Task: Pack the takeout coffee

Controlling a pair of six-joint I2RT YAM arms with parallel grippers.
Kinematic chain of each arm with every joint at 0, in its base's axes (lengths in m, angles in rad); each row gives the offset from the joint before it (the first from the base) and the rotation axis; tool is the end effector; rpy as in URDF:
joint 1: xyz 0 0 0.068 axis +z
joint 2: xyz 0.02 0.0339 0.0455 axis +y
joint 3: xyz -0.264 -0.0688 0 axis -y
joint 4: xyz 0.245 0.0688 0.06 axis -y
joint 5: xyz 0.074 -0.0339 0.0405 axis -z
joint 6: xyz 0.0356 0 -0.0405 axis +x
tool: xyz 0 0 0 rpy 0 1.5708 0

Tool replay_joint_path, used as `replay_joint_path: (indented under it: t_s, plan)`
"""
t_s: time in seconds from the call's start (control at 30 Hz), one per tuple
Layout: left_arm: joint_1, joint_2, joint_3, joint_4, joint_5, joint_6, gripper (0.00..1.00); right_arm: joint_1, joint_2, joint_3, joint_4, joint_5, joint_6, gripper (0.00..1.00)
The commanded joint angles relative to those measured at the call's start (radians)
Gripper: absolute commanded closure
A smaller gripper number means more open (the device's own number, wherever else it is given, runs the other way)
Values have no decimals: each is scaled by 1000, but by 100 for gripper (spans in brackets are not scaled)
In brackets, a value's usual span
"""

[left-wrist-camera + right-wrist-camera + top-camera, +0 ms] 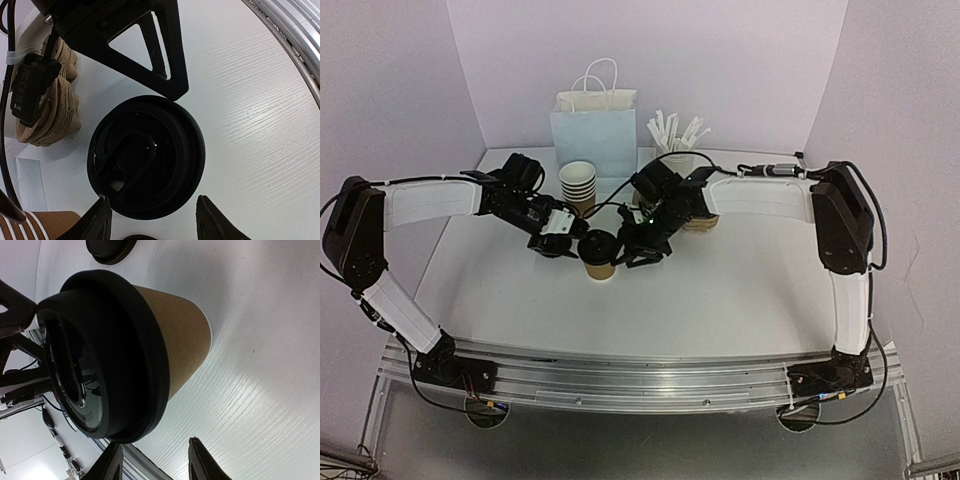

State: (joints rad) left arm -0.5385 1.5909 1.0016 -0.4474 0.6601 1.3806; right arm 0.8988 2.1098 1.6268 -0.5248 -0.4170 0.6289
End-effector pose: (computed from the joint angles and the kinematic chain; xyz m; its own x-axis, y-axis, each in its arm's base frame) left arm 0.2586 -0.1799 0.2033 0.5213 0.5922 -0.6145 0.8528 -0.3355 0.4001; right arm 0.2734 0.3668 0.1893 -0.9258 -0.2999 -0.2301 -0.3778 0.7128 0.5909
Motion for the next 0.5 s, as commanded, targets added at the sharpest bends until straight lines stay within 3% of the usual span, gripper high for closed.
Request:
replay_joint_path:
  t_s: [0.0,0.2,0.33,0.47]
  plan:
    - [-15,14,16,-15,21,-8,44,-12,-11,26,47,-23,-2,59]
    - [-14,11,14,-12,14,-16,45,-13,2,36,61,-44,-6,60]
    - [-15,13,14,-12,16,-17,45,-13,-8,39,68,-62,-20,55]
    - [-15,18,15,-9,19,-16,46,-19,-5,36,71,-44,-5,60]
